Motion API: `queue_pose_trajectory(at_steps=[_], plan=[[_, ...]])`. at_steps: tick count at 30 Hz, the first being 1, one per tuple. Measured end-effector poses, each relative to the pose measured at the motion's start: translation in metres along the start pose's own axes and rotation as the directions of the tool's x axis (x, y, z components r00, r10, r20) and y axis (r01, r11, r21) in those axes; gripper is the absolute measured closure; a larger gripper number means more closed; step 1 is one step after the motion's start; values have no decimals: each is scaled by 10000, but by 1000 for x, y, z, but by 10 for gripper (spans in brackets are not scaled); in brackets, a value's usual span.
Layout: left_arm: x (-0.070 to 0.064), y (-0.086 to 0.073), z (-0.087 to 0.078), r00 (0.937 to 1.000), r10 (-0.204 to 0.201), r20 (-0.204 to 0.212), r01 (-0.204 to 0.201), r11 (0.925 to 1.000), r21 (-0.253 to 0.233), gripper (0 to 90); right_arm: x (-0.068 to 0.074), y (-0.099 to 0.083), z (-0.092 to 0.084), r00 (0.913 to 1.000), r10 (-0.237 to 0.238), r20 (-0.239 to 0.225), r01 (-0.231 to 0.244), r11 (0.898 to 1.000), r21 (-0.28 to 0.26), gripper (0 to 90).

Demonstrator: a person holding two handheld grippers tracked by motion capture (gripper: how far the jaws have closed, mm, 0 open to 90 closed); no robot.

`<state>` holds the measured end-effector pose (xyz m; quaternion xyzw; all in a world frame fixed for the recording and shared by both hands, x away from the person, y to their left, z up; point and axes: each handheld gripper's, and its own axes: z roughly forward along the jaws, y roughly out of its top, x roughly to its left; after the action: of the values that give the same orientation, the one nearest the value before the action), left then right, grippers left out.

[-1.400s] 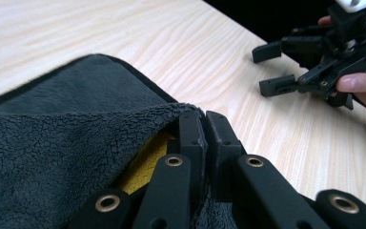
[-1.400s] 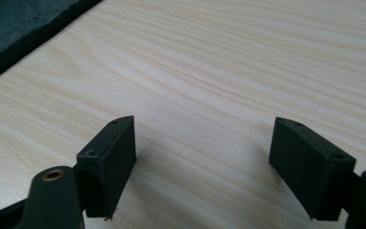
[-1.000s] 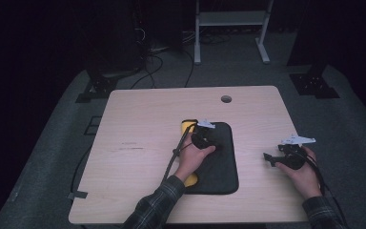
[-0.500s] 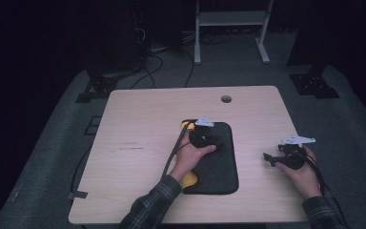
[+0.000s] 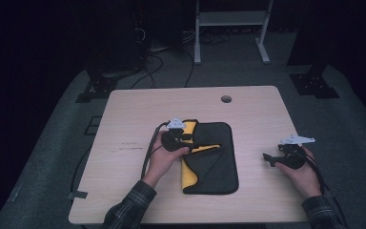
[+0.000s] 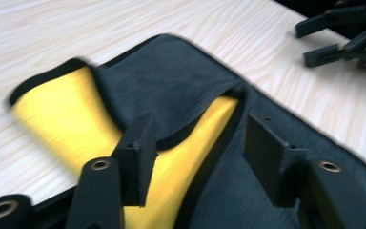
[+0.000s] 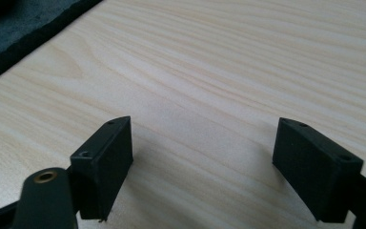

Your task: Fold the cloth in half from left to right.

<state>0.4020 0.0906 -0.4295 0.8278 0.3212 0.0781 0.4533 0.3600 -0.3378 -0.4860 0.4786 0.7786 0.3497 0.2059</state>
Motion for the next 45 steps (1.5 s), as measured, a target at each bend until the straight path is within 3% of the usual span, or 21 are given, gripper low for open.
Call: queue_pose_trajectory(at_steps=[8,18,21,32,35,40,43,45], plan=[[17,-23,-26,9973,-91,-733,97,9999,75,382,1,0,0,10000,-30,-40,30,10000,13,172],[36,-58,-54,9826,-206,-1846,342,9969,705,292,1,0,0,10000,-24,-18,24,10000,10,175],[41,-69,-60,9811,-391,-1894,558,9949,839,252,1,0,0,10000,0,14,0,10000,7,178],[48,-95,-78,9782,-37,-2077,268,9937,1085,186,1,0,1,10000,24,50,-24,10000,-4,180],[50,-102,-80,9795,46,-2013,208,9921,1237,176,1,1,-2,10000,41,75,-41,10000,-11,337],[51,-112,-85,9804,258,-1954,-22,9928,1196,151,2,5,-4,10000,34,25,-34,10000,-8,363],[52,-117,-86,9741,605,-2178,-353,9924,1175,95,3,7,-6,9996,97,-251,-101,9998,-156,376],[53,-118,-86,9720,516,-2293,-219,9913,1301,34,6,10,-7,9992,24,-405,-34,9997,-243,386]])
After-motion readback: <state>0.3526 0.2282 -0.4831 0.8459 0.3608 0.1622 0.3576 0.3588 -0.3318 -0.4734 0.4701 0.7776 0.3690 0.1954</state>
